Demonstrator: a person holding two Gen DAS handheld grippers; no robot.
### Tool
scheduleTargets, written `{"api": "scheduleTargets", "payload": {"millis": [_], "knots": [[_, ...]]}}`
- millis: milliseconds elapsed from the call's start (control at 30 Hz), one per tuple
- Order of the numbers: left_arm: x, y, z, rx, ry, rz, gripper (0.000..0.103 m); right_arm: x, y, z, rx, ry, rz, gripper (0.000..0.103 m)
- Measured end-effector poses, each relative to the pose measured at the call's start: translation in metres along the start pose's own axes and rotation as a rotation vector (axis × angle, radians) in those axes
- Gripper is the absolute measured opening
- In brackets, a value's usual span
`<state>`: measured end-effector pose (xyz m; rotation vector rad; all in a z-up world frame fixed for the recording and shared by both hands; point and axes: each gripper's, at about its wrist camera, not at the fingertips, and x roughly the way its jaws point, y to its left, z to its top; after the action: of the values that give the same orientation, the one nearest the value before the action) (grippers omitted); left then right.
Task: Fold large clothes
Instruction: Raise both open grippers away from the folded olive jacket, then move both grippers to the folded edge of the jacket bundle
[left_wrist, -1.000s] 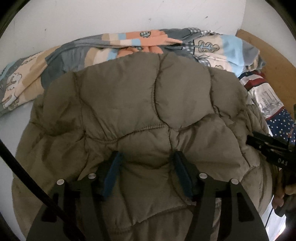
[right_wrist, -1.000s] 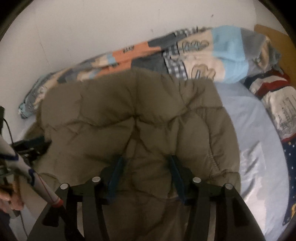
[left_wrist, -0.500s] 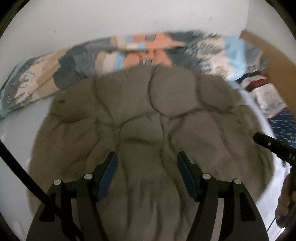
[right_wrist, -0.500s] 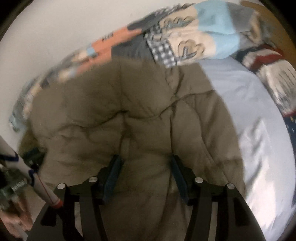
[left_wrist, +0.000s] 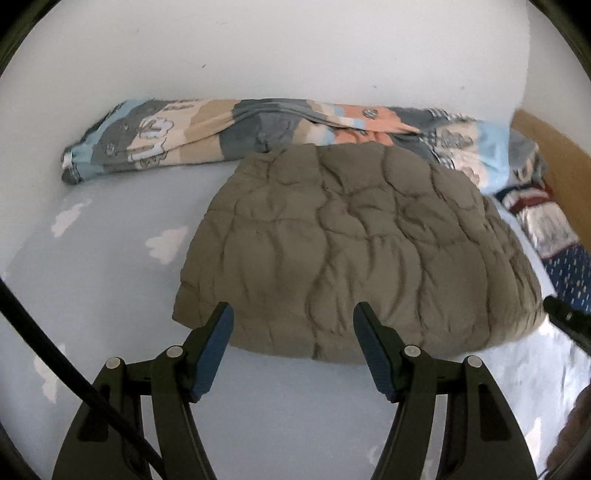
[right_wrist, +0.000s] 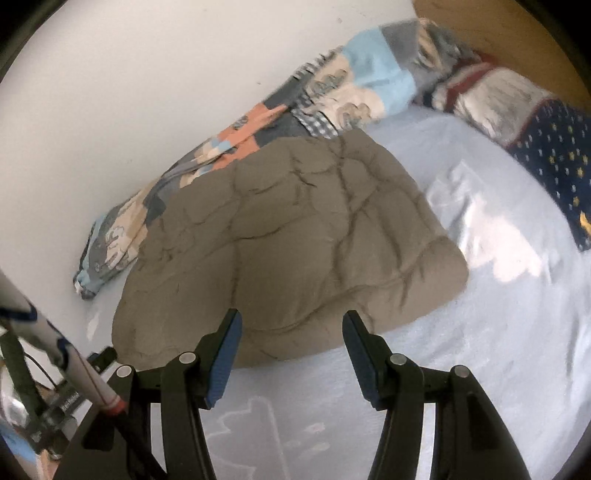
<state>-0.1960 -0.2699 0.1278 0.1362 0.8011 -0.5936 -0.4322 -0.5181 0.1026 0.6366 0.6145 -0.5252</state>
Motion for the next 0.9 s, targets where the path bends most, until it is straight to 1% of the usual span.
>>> {"api": "scheduleTargets", "payload": {"millis": [33,100,167,233,300,333,400,533,600,667,800,833,900], "knots": [[0.004,0.004,0.002,-0.018,-0.001,0.001,0.067,0.003,0.007,-0.001,-0.032,-0.014,-0.012,0.061],[0.015,0.015,0.003,-0.053,0.009,0.015,0.067,0.011,0.014,-0.001,-0.075,-0.032,0.000,0.061],[0.031,0.025,0.005,-0.094,0.041,0.015,0.066,0.024,0.014,0.001,-0.107,-0.043,-0.019,0.060],[0.048,0.030,0.004,-0.120,0.080,0.019,0.066,0.040,0.009,0.005,-0.122,-0.031,-0.046,0.056],[0.061,0.031,0.002,-0.108,0.115,0.043,0.067,0.056,0.003,0.008,-0.122,-0.004,-0.063,0.056],[0.068,0.029,0.001,-0.088,0.135,0.056,0.067,0.065,-0.001,0.008,-0.111,0.020,-0.062,0.055],[0.074,0.025,0.001,-0.068,0.154,0.074,0.067,0.075,-0.007,0.008,-0.089,0.037,-0.052,0.055],[0.088,0.025,-0.001,-0.057,0.203,0.081,0.068,0.094,-0.005,0.004,-0.138,0.088,-0.091,0.055],[0.089,0.027,-0.004,-0.059,0.212,0.076,0.068,0.101,-0.009,0.002,-0.131,0.117,-0.088,0.056],[0.088,0.027,-0.003,-0.060,0.213,0.076,0.068,0.107,-0.017,0.002,-0.101,0.135,-0.066,0.056],[0.067,0.031,0.005,-0.081,0.164,0.048,0.068,0.098,-0.017,0.006,-0.079,0.140,-0.059,0.058],[0.058,0.034,0.009,-0.087,0.133,0.043,0.068,0.092,-0.018,0.009,-0.052,0.130,-0.039,0.058],[0.043,0.044,0.015,-0.108,0.082,0.058,0.068,0.071,-0.023,0.019,0.019,0.081,0.037,0.058]]}}
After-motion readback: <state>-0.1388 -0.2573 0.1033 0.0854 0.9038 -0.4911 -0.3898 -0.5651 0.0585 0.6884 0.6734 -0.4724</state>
